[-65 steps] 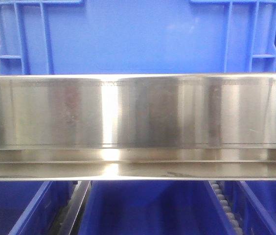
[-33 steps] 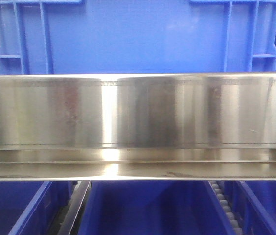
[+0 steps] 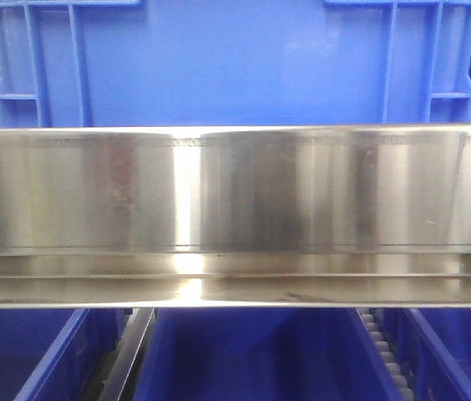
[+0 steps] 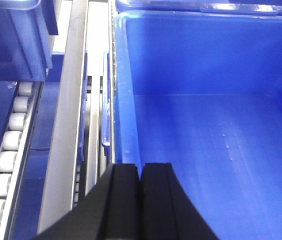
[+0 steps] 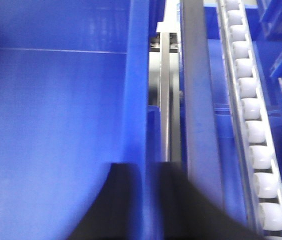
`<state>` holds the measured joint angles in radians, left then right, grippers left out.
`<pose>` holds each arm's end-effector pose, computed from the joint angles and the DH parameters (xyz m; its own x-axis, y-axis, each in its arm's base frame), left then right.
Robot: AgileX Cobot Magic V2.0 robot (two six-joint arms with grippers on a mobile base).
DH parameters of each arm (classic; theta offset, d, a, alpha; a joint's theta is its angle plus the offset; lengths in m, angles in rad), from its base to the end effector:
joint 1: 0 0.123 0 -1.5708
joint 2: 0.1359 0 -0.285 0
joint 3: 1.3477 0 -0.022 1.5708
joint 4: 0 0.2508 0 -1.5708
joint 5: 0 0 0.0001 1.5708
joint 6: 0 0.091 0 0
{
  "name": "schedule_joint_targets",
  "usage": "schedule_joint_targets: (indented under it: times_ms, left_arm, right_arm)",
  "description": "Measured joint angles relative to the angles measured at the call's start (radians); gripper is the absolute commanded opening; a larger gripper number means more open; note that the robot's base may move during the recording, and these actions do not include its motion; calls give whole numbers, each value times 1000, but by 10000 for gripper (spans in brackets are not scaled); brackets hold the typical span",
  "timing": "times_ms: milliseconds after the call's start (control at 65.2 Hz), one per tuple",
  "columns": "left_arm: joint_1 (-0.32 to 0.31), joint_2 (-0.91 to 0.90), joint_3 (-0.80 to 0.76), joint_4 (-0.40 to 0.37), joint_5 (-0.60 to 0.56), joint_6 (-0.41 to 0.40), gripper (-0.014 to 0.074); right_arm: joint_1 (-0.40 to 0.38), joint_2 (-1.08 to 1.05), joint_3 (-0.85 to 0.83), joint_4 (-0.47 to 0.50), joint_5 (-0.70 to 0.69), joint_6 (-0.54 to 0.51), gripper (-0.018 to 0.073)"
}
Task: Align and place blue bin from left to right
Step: 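Lower both grippers toward the side walls of a blue bin, then straddle each bin side wall and close both grippers on them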
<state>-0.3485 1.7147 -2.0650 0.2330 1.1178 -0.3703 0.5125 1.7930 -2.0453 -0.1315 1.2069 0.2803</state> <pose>0.3507 -0.1073 0.4678 -0.6103 -0.0527 -0.7904 0.0209 0.9964 -0.0825 0.3433 0.1803 0.4254 -0.7415 -0.1540 -0.6530 -0.2528 0.9657 0.0593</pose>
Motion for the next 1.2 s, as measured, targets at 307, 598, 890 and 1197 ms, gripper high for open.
schedule_joint_targets:
  times_ms: [307, 598, 890, 1197]
  left_arm:
    - [0, 0, 0, 0, 20, 0, -111]
    - [0, 0, 0, -2, 22, 0, -111]
    - [0, 0, 0, -2, 22, 0, 28]
    - [0, 74, -4, 14, 18, -43, 253]
  right_arm:
    - [0, 19, -4, 0, -7, 0, 214]
    - [1, 57, -4, 0, -7, 21, 216]
    - [1, 75, -4, -6, -11, 32, 216]
    - [1, 75, -4, -8, -20, 34, 216]
